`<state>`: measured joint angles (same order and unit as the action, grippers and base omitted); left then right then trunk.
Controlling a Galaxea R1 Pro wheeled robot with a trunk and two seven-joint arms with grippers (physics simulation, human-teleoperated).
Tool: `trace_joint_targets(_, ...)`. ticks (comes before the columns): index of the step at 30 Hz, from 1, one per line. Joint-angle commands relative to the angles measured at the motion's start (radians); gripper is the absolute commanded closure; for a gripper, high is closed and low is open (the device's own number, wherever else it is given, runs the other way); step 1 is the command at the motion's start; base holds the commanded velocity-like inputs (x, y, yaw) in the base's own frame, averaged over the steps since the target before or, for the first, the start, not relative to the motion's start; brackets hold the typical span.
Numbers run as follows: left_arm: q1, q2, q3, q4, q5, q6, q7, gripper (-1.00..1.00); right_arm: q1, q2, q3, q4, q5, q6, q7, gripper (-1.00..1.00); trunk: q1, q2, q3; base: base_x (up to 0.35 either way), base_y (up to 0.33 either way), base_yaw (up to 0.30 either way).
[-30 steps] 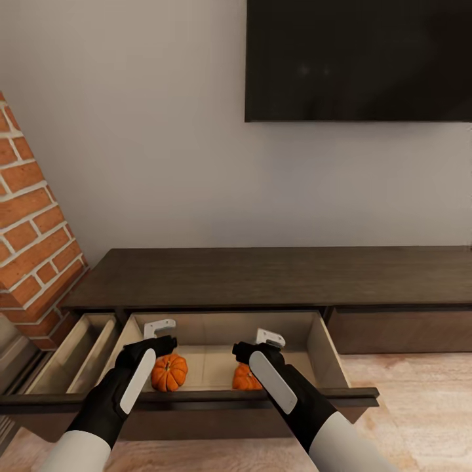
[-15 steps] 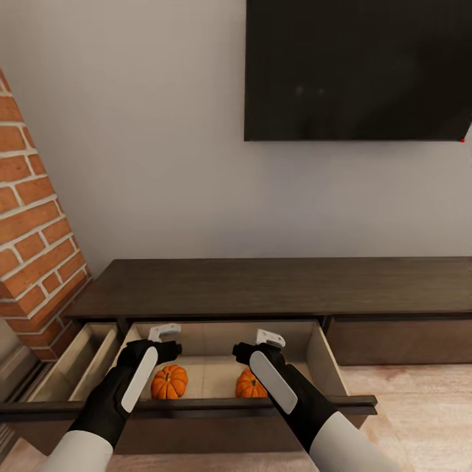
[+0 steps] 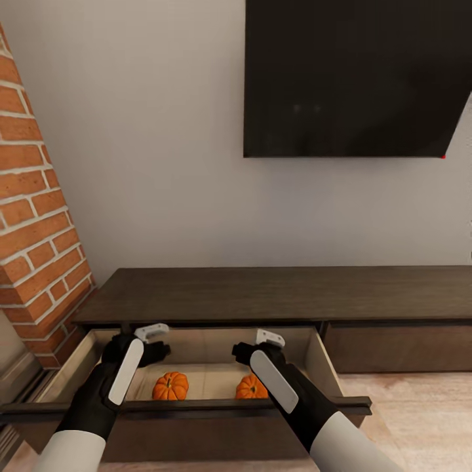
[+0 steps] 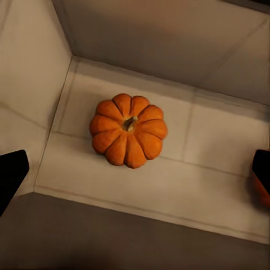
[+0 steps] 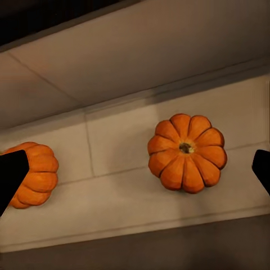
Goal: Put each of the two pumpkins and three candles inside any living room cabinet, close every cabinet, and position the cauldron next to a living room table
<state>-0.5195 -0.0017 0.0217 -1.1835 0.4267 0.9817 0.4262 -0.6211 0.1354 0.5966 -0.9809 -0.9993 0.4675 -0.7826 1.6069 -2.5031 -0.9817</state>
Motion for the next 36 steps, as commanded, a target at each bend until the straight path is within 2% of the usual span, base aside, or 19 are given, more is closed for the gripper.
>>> trace_joint_targets(1, -0.001, 0.0, 0.002, 0.001, 0.011, 0.003, 0.014, -1.0, -0.001, 0.0, 0.002, -0.003, -0.005, 0.009, -0.007, -1.0, -0.001, 0.0, 0.003, -0.001, 0.0, 0.0)
trace_joint_targets(15, 0.0, -0.002, 0.003, -0.014, 0.01, 0.008, 0.022, -1.0, -0.001, 0.003, 0.004, -0.007, -0.005, 0.021, -0.004, -1.0, -0.007, 0.003, 0.057, -0.035, 0.0, 0.0)
trace_joint_targets(20, 0.0, 0.002, 0.005, -0.016, 0.009, 0.009, 0.022, -1.0, -0.001, 0.004, 0.004, -0.008, -0.005, 0.024, -0.004, -1.0, -0.026, 0.038, 0.073, -0.18, 0.0, 0.0)
trace_joint_targets(36, 0.001, -0.004, 0.004, -0.016, 0.009, 0.009, 0.022, -1.0, -0.001, 0.003, 0.005, -0.039, -0.005, 0.026, -0.006, -1.0, -0.087, 0.15, 0.123, -0.048, 0.008, 0.0)
